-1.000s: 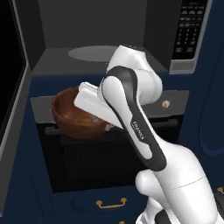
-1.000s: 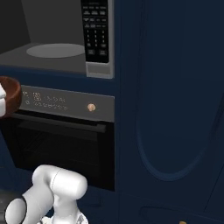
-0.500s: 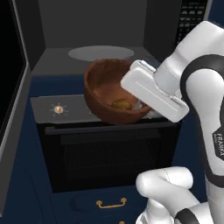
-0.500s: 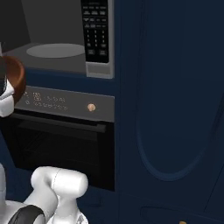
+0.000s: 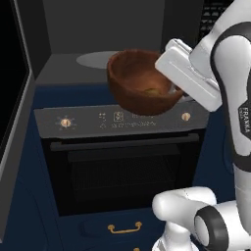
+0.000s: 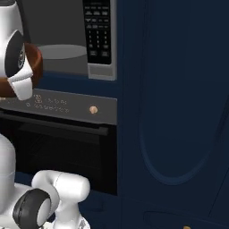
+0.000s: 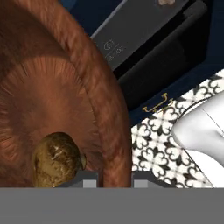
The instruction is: Pick the mushroom from the sink and place it in the bowl. Then pick the bowl and place it in the microwave. Then close the microwave door and press the start button.
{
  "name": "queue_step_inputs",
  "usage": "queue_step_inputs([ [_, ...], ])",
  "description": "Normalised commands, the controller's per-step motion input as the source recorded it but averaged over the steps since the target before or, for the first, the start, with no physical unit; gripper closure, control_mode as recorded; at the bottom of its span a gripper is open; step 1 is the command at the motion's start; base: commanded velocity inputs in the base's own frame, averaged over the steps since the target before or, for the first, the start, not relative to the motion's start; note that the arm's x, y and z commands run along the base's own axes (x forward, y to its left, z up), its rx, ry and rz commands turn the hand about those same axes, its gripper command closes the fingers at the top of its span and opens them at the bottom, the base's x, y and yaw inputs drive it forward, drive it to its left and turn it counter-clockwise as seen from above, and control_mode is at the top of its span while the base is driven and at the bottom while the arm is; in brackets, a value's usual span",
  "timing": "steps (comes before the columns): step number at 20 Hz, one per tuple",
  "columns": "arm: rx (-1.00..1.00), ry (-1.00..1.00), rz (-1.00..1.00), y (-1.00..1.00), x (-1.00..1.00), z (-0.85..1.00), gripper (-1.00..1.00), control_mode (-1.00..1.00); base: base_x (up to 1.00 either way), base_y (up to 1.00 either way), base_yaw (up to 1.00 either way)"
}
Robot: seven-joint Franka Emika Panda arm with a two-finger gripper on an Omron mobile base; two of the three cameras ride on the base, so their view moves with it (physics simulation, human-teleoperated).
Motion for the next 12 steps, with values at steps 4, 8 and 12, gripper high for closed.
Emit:
queue_step_inputs([
  [4, 0.00, 0.04, -0.41, -0.17, 0.72, 0.00, 1.00, -1.00, 0.00, 0.00, 0.00],
  [8, 0.00, 0.00, -0.44, 0.04, 0.63, 0.00, 1.00, -1.00, 0.00, 0.00, 0.00],
  [12, 0.00, 0.00, -0.42, 0.17, 0.80, 0.02, 1.00, -1.00, 0.00, 0.00, 0.00],
])
